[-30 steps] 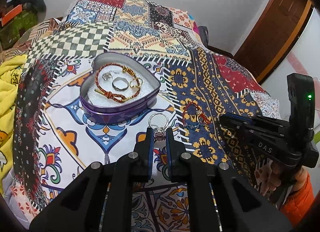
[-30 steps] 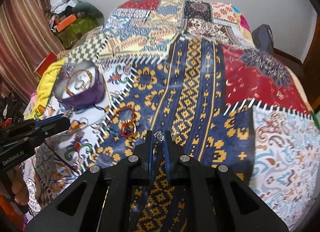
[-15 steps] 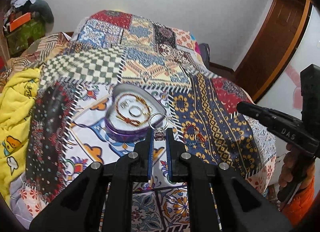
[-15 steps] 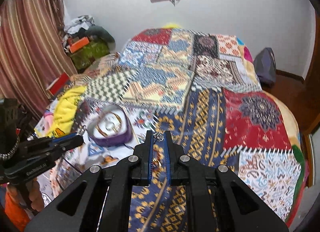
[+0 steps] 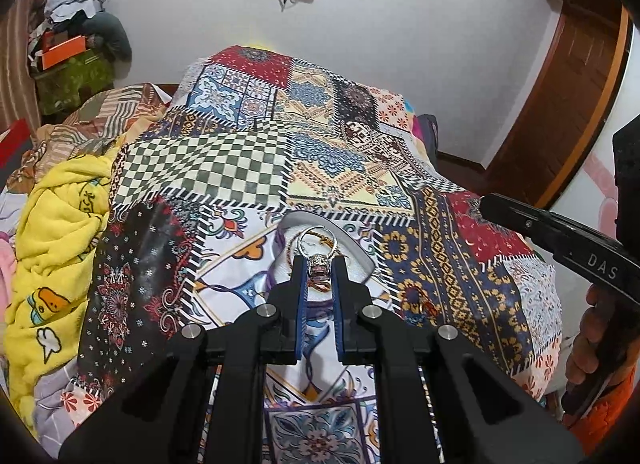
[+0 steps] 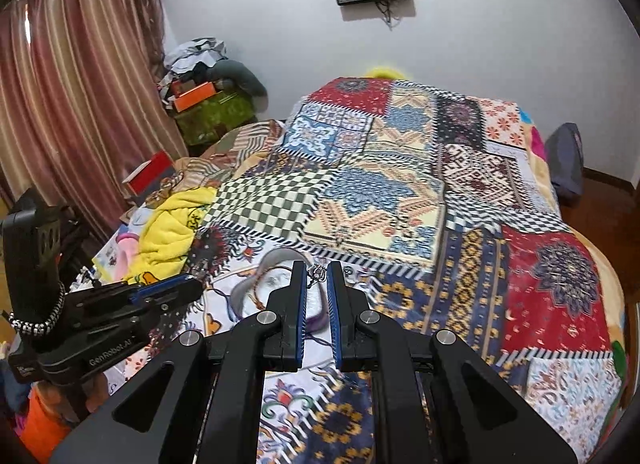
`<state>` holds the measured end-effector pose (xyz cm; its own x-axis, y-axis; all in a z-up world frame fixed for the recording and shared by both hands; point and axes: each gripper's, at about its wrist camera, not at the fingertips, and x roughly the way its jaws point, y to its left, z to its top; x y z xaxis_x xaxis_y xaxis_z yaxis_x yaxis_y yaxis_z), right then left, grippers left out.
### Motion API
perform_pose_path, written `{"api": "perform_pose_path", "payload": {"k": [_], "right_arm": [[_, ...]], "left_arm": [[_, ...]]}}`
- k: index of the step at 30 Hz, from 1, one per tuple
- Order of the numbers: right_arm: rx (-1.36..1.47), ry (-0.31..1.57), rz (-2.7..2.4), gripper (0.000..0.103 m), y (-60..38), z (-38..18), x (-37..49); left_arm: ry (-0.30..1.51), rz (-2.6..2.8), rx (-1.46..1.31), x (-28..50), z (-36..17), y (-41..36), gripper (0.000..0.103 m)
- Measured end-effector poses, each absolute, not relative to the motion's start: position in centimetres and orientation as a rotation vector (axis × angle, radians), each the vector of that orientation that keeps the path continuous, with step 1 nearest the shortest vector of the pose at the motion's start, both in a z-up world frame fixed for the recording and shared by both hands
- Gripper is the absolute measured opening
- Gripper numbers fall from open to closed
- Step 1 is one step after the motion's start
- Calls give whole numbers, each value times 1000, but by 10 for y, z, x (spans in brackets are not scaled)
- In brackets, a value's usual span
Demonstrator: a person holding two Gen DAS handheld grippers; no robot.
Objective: Organize jewelry
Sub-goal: 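Lower both grippers over the tin and open them to release the keychain and charm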
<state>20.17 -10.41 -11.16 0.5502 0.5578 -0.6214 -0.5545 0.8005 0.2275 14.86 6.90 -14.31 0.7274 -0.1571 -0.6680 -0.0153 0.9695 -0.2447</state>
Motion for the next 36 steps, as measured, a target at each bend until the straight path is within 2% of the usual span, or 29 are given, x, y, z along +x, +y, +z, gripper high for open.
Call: {"api": "perform_pose_path", "payload": {"k": [21,36], "right_arm": [[-8,852,762,9,-49,-154,236],[-34,927,769,9,-35,-179,257]], "left_arm": [[831,-106,-213,189,-183,67,10],[847,-119,-194,201,-192,65,10]]}}
